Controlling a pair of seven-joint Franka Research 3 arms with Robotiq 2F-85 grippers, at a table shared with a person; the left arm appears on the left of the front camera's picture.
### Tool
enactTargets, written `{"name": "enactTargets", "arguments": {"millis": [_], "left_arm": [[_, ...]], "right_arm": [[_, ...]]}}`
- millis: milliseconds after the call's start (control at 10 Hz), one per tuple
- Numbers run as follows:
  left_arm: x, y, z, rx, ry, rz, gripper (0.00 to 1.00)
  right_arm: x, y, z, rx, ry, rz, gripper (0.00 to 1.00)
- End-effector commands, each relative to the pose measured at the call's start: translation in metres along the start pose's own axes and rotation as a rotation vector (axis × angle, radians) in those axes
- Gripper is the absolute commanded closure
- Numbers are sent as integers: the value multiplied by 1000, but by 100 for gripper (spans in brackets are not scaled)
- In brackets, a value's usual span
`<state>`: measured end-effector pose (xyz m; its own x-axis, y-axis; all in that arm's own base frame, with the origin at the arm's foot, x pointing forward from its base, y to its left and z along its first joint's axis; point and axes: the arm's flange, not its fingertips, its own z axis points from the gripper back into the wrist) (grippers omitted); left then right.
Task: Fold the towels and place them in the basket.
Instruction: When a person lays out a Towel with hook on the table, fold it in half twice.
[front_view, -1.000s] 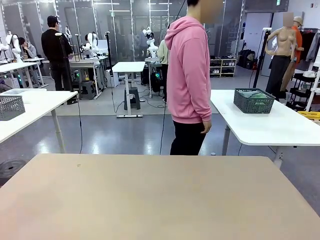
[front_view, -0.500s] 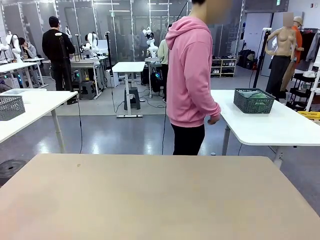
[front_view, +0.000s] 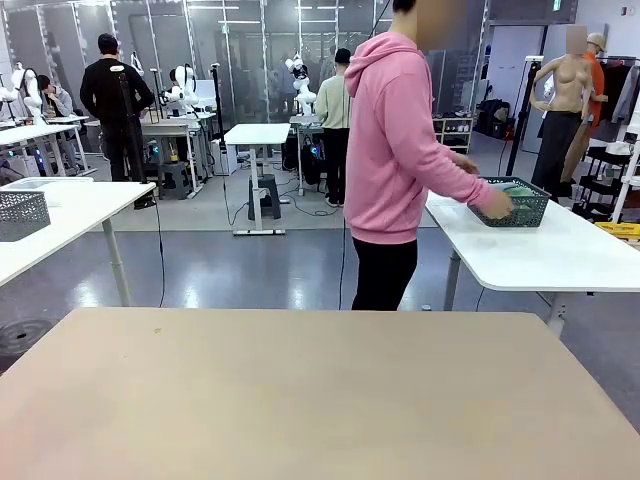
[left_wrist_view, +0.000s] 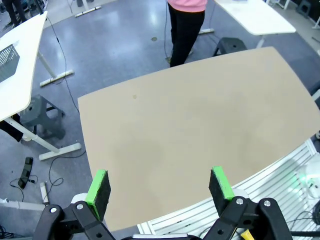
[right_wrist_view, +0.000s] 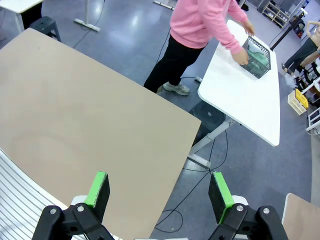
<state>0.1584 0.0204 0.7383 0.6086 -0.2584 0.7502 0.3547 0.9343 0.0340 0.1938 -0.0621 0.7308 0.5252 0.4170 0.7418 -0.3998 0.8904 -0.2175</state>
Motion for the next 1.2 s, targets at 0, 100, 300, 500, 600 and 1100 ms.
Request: {"name": "enactTargets", "arguments": {"millis": [0,100,300,500,600,1100], "left_arm": [[5,-1,1,2,3,-5,0],[5,-1,1,2,3,-5,0],[5,-1,1,2,3,-5,0],[5,-1,1,2,3,-5,0],[5,-1,1,2,3,-5,0],[5,-1,1,2,3,-5,0]], "right_arm": [[0,-1,0,-2,2,-5,0],[0,-1,0,-2,2,-5,0],[0,-1,0,-2,2,-5,0],[0,-1,0,-2,2,-5,0],[0,-1,0,-2,2,-5,0],[0,-1,0,-2,2,-5,0]]}}
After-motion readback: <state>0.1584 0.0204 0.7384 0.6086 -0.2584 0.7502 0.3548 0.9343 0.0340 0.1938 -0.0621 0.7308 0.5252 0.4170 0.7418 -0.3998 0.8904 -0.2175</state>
